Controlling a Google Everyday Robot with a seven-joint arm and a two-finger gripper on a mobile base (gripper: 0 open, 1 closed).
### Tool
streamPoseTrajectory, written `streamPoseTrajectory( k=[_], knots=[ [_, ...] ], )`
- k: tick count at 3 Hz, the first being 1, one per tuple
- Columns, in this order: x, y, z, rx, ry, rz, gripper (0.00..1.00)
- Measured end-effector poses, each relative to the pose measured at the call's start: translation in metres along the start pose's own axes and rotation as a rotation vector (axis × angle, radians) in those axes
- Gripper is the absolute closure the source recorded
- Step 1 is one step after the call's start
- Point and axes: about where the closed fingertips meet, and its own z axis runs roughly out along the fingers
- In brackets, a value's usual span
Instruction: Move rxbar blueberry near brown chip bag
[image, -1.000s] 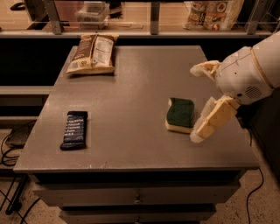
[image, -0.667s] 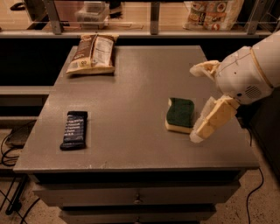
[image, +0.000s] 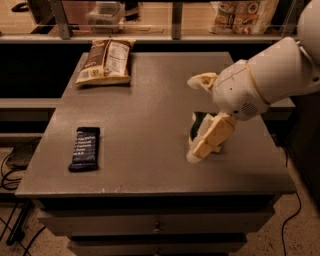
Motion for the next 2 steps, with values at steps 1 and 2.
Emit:
streamPoseTrajectory(
  k=[1,2],
  knots=[
    [-0.01,-0.001,0.03,-0.015,-0.038,-0.008,0.0],
    [-0.017,0.0,0.061,-0.04,-0.065,-0.001,0.0]
  ],
)
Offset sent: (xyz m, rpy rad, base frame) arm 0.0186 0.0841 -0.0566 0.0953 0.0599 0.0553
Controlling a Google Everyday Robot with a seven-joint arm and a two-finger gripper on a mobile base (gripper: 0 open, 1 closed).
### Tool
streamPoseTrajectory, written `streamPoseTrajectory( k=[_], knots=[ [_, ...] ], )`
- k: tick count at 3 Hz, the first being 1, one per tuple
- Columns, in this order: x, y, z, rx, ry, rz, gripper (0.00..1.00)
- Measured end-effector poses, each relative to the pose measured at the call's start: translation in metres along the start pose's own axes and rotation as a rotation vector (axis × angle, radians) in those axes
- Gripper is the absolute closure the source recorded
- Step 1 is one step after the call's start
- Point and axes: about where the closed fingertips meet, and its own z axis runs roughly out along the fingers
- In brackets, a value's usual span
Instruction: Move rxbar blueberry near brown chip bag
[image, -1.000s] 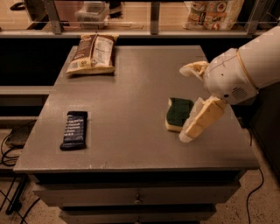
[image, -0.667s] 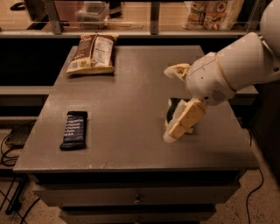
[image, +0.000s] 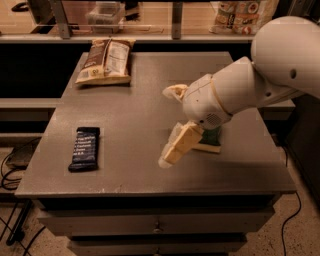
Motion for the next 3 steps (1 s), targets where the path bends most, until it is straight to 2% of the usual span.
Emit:
streamPoseTrajectory(
  k=[1,2,3],
  knots=[
    [-0.011,0.003,0.032,-0.037,-0.039,0.002,0.0],
    [-0.03,0.009,0.059,-0.091,-0.114,-0.007,0.0],
    [-0.03,0.009,0.06,-0.091,-0.114,-0.007,0.0]
  ],
)
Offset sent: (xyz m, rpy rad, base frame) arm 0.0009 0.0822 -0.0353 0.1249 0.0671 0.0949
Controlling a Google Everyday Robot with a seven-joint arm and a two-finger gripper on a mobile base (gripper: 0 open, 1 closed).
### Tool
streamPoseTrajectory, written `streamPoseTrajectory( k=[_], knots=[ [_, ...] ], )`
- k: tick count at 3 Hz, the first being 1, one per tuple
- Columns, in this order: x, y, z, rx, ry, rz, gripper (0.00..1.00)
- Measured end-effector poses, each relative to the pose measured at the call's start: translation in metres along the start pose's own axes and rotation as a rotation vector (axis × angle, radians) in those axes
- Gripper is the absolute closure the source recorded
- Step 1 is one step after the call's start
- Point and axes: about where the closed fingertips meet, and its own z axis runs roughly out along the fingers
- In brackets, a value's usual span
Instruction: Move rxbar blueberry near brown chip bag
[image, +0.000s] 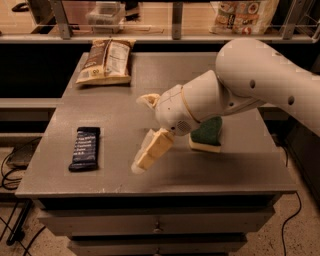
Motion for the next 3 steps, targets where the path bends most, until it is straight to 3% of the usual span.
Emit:
streamPoseTrajectory(
  k=[3],
  knots=[
    [-0.029,0.004,0.063,-0.1,-0.073,-0.033,0.0]
  ],
)
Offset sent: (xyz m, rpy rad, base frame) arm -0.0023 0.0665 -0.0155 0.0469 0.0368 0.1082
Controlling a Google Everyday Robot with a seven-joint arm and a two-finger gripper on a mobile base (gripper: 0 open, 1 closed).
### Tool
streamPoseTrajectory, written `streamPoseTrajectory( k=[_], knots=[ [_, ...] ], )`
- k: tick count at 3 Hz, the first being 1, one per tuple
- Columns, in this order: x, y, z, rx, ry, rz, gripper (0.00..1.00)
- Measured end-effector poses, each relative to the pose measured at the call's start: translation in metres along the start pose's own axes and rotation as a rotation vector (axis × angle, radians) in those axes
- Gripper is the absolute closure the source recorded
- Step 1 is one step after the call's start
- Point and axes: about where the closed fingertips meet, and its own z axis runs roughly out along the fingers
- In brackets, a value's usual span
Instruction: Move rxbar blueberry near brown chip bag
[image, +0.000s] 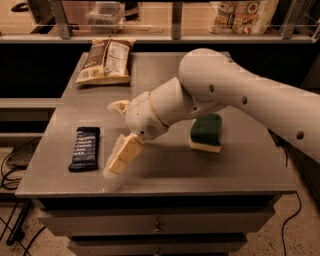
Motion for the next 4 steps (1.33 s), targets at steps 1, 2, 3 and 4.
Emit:
streamPoseTrajectory(
  k=[1,2,3,4],
  knots=[
    [-0.006,-0.003,0.026,-0.038,-0.03,-0.004,0.0],
    [-0.014,-0.005,0.051,-0.086,-0.054,-0.017,0.0],
    [-0.016,-0.006,0.07,-0.12,-0.066,-0.02,0.0],
    [-0.009,-0.005,0.081,-0.135,-0.064,-0.002,0.19]
  ],
)
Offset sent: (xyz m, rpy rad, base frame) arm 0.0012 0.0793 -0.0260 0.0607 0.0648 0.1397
